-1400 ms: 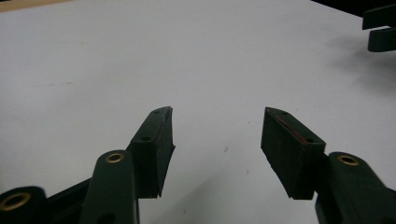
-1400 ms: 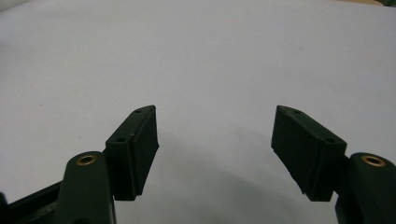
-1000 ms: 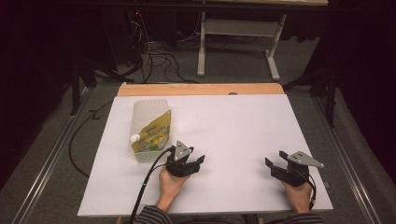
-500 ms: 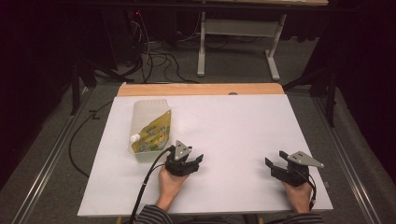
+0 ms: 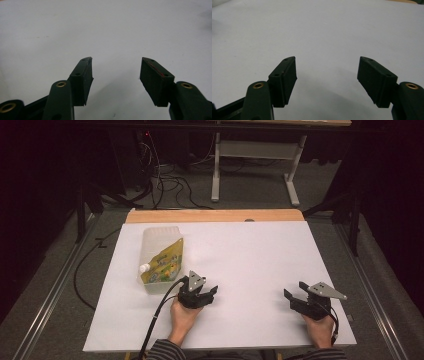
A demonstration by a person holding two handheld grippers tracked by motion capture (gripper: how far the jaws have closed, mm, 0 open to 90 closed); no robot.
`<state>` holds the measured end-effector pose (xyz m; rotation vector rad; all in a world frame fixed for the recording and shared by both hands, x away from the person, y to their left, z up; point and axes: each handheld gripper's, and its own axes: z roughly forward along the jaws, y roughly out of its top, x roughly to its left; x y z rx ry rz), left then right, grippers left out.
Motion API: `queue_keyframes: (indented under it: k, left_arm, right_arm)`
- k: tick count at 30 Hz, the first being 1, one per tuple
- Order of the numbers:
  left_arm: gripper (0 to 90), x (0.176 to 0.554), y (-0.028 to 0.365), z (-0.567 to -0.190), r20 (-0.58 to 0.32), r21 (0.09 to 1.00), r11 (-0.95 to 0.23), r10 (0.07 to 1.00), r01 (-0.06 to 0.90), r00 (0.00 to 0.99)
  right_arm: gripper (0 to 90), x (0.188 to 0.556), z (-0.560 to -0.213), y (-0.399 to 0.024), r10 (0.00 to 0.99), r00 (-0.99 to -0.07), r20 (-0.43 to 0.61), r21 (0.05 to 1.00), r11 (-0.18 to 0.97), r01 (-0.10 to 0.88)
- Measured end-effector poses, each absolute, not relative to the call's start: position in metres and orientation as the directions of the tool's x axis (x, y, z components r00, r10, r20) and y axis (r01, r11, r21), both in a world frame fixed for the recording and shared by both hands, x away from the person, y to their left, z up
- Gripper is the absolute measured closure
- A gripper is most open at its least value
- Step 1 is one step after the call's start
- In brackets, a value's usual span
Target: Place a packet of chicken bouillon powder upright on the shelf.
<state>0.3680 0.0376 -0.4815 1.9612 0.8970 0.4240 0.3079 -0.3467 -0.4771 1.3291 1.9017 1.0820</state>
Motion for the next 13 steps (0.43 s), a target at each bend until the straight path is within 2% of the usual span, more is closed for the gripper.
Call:
queue_keyframes:
  k: [13]
  left_arm:
    - [40.1, 0.3695, 0.0370, -0.4826, -0.060, 0.838, -0.327, 0.741, 0.438, 0.669]
  right_arm:
    - [31.9, 0.3081, -0.4773, -0.3462, 0.941, -0.337, -0.009, 0.860, 0.180, 0.478]
